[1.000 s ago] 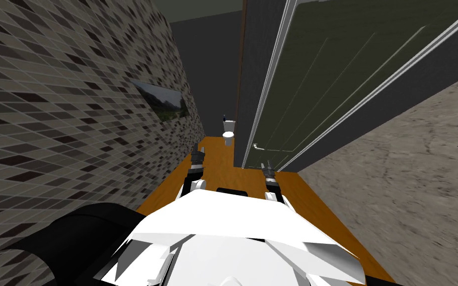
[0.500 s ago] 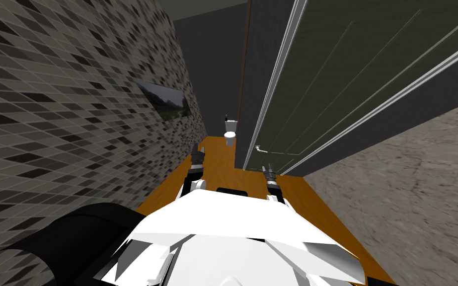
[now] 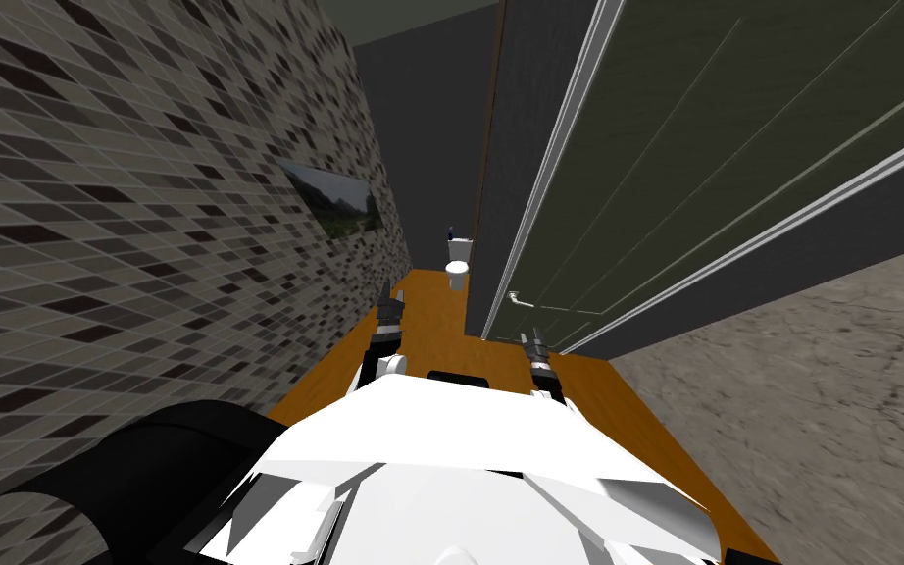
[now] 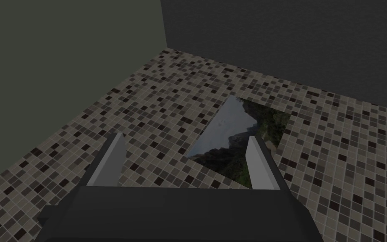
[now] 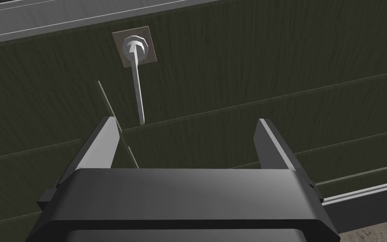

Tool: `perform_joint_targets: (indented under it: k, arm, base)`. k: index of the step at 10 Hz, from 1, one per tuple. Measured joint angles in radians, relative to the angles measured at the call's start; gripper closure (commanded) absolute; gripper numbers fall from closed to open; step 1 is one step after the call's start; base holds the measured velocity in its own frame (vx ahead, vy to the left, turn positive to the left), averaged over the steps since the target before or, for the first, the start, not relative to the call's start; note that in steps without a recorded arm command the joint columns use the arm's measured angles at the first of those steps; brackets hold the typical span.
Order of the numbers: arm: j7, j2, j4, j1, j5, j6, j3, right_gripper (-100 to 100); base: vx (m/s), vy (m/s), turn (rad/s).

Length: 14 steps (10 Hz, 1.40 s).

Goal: Pull the door open

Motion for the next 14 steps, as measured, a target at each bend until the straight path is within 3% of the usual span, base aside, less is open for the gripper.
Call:
perform_joint_targets:
  k: [3,10,14]
  arm:
    - [-0.012,-0.011,0.045,-0.003,-0.006,-0.018,-0.003,-100]
    - [-0.048,-0.045,0.252,-0.054,-0.028,-0.086,-0.012,-100]
    - [-0.065,-0.059,0.343,-0.072,-0.038,-0.115,-0.016,-100]
  base:
    - [0.05,-0.015,0.045]
    - [0.101,-0.032,0.081]
    - [0.08,-0.039,0.038]
